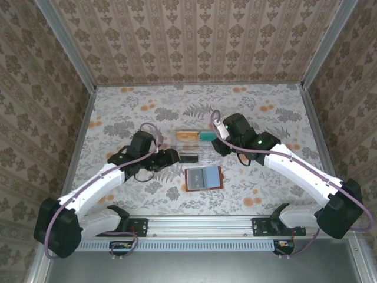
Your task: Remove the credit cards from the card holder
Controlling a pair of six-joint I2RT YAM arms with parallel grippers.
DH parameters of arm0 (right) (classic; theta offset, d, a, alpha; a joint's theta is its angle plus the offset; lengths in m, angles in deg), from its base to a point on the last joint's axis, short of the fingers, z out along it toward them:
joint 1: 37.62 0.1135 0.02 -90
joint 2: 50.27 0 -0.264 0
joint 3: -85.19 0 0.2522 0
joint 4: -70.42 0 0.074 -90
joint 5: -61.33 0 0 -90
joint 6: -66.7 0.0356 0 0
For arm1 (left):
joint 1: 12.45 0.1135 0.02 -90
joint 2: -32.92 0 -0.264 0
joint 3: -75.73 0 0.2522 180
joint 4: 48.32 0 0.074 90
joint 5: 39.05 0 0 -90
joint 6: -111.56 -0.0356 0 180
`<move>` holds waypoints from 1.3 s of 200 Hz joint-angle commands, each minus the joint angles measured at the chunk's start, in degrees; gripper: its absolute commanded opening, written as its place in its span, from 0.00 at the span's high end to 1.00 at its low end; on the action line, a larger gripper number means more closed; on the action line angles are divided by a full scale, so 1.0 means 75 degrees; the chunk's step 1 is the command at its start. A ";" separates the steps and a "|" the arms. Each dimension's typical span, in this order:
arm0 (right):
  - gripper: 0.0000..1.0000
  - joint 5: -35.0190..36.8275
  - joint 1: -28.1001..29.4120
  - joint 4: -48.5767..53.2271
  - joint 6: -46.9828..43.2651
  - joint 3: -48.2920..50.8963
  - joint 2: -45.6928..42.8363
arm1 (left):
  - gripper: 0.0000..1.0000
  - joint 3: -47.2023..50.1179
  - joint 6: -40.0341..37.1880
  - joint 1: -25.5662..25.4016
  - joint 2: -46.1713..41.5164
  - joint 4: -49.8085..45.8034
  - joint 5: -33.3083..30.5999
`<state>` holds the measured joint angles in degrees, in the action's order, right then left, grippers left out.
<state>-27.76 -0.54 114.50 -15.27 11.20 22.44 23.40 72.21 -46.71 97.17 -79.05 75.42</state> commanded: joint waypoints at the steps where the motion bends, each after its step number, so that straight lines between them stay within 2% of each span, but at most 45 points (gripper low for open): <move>1: 0.78 -0.0497 0.0138 0.0098 0.1829 0.0590 -0.0167 | 0.52 0.0013 0.0551 -0.0460 0.0490 0.0754 -0.0335; 15: 0.85 -0.0700 0.0208 -0.0078 0.2155 0.0892 -0.0075 | 0.62 -0.0051 0.0655 -0.0712 0.0866 0.0934 -0.0414; 39: 0.83 -0.0866 0.0353 -0.0149 0.2499 0.1249 0.0271 | 0.66 -0.0084 0.0878 -0.0996 0.1418 0.1325 -0.0434; 146: 0.80 -0.1106 0.0643 -0.0940 0.2757 0.2279 0.1488 | 0.67 0.0343 0.1344 -0.1776 0.2459 0.1981 -0.0872; 260: 0.78 -0.0824 0.1149 -0.1243 0.3338 0.2534 0.1801 | 0.67 0.0376 0.1079 -0.1812 0.2812 0.2040 -0.0608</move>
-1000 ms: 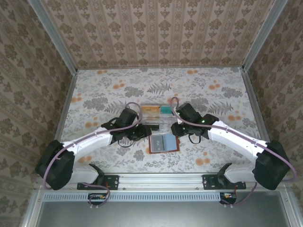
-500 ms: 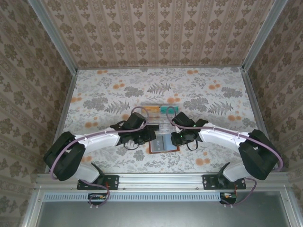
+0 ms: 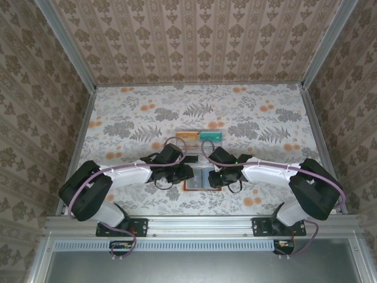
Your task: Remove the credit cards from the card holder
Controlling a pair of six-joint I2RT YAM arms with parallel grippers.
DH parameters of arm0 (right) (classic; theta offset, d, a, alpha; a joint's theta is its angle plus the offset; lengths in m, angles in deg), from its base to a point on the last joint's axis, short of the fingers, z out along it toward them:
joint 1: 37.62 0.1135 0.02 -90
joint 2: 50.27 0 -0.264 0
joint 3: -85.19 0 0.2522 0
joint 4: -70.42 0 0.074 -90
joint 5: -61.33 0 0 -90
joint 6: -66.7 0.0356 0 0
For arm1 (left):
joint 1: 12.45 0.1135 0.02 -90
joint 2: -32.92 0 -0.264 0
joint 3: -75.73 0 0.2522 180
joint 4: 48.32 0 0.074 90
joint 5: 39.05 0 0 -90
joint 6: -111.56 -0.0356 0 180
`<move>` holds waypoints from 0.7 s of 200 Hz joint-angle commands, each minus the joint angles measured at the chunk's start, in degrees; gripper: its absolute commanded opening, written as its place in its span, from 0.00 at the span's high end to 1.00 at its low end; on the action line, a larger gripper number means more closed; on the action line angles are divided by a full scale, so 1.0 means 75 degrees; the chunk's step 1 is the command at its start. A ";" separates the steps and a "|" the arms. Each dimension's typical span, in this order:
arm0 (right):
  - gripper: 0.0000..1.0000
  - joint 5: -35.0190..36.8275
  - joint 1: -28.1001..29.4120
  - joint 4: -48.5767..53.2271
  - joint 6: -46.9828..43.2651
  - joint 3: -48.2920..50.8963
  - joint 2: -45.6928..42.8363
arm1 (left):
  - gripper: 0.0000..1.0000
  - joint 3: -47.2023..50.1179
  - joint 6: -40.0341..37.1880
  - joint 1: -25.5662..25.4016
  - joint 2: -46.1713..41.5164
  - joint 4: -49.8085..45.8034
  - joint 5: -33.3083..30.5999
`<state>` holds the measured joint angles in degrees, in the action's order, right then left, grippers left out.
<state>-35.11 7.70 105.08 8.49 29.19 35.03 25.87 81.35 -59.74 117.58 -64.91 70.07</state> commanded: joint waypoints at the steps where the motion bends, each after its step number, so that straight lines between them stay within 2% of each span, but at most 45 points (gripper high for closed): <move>1: 0.78 0.0155 0.0051 0.0019 0.0169 0.0136 0.0123 | 0.67 0.0045 -0.0136 -0.0078 0.0096 0.0155 0.0103; 58: 0.77 0.0358 0.0051 0.0306 0.0145 0.0010 -0.0001 | 0.68 -0.0113 -0.0277 -0.0173 -0.0137 -0.0179 -0.0080; 91: 0.69 0.0872 0.0005 0.0859 0.0176 -0.0217 -0.0579 | 0.68 -0.0339 -0.0454 -0.0193 -0.0357 -0.0628 -0.0250; 140: 0.59 0.0881 -0.0271 0.0978 0.0427 -0.0140 -0.0664 | 0.68 -0.0523 -0.0565 -0.0219 -0.0213 -0.0568 -0.0124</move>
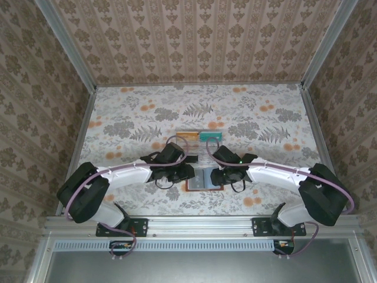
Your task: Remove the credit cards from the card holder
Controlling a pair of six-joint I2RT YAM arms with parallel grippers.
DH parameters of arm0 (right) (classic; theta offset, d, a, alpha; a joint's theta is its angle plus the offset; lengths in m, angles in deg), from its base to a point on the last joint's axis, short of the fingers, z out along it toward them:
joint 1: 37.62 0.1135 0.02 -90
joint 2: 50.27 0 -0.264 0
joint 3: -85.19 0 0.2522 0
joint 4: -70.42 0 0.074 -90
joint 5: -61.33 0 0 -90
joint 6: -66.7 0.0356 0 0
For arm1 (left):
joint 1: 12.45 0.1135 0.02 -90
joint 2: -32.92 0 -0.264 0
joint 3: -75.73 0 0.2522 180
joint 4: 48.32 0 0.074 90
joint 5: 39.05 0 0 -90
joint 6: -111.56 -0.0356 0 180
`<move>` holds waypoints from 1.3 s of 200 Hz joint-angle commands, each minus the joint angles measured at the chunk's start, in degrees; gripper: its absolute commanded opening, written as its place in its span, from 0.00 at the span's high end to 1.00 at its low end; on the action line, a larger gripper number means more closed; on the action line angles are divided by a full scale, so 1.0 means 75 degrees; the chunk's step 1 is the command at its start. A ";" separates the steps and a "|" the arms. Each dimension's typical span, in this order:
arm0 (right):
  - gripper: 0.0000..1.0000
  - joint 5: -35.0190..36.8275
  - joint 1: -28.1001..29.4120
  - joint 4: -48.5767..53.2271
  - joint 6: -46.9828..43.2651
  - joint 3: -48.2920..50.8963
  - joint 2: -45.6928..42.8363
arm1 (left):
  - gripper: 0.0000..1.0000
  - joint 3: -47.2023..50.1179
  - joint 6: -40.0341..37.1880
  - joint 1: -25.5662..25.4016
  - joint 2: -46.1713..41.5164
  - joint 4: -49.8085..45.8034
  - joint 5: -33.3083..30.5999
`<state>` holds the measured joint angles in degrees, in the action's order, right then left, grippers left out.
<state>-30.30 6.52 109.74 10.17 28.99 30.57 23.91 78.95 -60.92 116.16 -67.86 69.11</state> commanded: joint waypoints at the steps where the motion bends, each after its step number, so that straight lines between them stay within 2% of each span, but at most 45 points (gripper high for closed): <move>1: 0.59 0.0234 -0.0117 0.0349 0.0202 -0.0105 -0.0057 | 0.68 -0.0264 -0.0245 -0.0064 -0.0012 -0.0176 0.0011; 41: 0.58 -0.0249 -0.0191 -0.0106 0.0248 0.0148 0.0505 | 0.68 -0.0237 -0.0219 -0.0074 0.0218 -0.0003 0.0148; 75: 0.62 -0.0653 -0.0080 -0.0442 0.0365 0.0221 0.0729 | 0.67 -0.0198 -0.0225 -0.0077 0.0184 -0.0101 0.0104; 176: 0.63 -0.0672 0.0112 -0.0489 0.0429 0.0033 0.0988 | 0.66 0.0049 -0.0386 0.0011 -0.0475 -0.0799 -0.0532; 260: 0.63 -0.0692 0.0118 -0.0499 0.0437 0.0023 0.1046 | 0.66 0.0164 -0.0350 0.0020 0.0043 -0.0312 -0.0113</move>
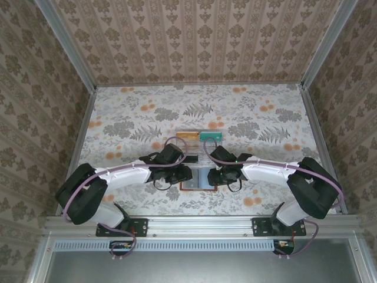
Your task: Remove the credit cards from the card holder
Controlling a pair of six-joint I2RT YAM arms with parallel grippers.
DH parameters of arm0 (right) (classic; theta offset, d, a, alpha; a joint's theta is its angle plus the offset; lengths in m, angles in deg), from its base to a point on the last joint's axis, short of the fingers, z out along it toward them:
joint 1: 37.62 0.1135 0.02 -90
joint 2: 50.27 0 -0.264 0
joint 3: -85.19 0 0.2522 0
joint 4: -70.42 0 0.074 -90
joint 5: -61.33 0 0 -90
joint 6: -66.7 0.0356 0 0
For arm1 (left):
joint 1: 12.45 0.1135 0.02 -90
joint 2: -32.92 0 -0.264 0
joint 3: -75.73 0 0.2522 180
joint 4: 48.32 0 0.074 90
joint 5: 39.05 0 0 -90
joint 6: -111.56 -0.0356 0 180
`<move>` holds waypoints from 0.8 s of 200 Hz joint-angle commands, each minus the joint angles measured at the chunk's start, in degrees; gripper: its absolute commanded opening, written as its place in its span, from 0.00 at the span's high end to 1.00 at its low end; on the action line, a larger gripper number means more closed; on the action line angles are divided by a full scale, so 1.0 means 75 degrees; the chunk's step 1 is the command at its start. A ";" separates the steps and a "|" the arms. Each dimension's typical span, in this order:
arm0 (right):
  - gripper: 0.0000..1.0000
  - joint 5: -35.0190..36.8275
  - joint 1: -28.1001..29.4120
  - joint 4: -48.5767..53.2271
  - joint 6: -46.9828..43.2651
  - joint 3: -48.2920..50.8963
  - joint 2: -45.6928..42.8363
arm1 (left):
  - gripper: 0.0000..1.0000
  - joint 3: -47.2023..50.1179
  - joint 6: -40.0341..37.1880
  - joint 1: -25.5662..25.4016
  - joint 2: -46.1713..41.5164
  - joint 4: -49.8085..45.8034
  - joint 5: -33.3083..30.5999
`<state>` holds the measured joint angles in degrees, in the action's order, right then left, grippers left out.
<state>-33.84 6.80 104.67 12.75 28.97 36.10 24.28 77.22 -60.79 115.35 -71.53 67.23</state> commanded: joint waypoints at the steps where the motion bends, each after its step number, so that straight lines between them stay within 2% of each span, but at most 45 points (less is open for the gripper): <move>1: 0.63 -0.0222 0.0084 0.0176 0.0092 0.0031 0.0309 | 0.66 0.0115 -0.0120 0.0001 0.0152 0.0186 0.0144; 69: 0.63 -0.0229 0.0094 0.0164 0.0103 0.0054 0.0309 | 0.66 0.0139 -0.0047 -0.0023 0.0422 0.0652 0.0469; 122: 0.63 -0.0243 0.0100 0.0150 0.0115 0.0070 0.0383 | 0.59 0.0080 -0.0103 -0.0082 0.0404 0.0873 0.0643; 134: 0.63 -0.0246 0.0100 0.0155 0.0115 0.0062 0.0379 | 0.56 0.0083 -0.0111 -0.0082 0.0403 0.0885 0.0654; 160: 0.62 -0.0240 0.0100 0.0157 0.0115 0.0059 0.0379 | 0.43 0.0031 -0.0145 -0.0091 0.0405 0.0885 0.0730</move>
<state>-33.86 6.91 104.49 12.77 28.78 36.47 24.50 77.18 -60.92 117.62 -65.19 71.44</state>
